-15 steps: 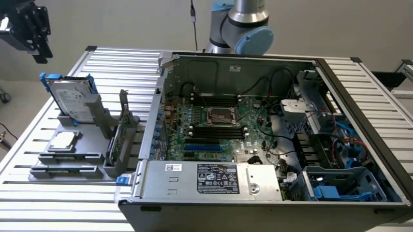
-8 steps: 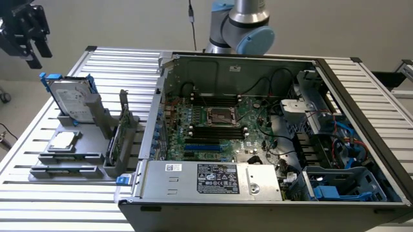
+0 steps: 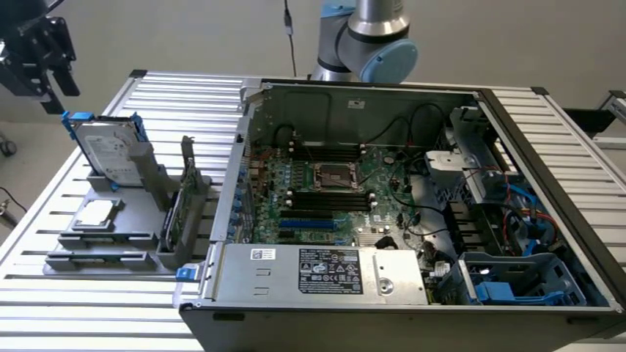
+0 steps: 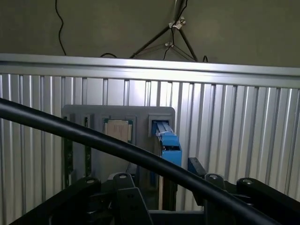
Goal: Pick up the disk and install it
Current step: 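Pick up the disk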
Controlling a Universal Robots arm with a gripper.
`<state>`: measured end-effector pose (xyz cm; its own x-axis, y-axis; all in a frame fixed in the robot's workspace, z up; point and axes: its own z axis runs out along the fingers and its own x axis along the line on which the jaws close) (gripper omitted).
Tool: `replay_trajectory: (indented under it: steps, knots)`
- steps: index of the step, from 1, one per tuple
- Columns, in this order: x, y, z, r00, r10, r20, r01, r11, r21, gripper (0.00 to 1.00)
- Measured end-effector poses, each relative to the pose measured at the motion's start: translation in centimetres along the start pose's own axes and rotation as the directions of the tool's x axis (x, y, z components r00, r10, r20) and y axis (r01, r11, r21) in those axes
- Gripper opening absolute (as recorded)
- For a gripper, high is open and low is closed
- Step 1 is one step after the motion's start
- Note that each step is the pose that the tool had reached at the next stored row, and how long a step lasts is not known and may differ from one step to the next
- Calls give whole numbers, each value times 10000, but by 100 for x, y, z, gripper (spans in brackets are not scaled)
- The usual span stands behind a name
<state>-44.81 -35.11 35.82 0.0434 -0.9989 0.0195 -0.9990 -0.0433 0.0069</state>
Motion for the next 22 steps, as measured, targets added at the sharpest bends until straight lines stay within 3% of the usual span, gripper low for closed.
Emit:
replay_trajectory:
  steps: [9,15,22]
  knots:
    - [-16,-67,135,9999,-101,-5,101,9999,93,54]
    - [-136,-85,216,9999,-153,-10,153,9997,177,54]
    - [-169,46,344,9998,-193,-14,193,9995,266,54]
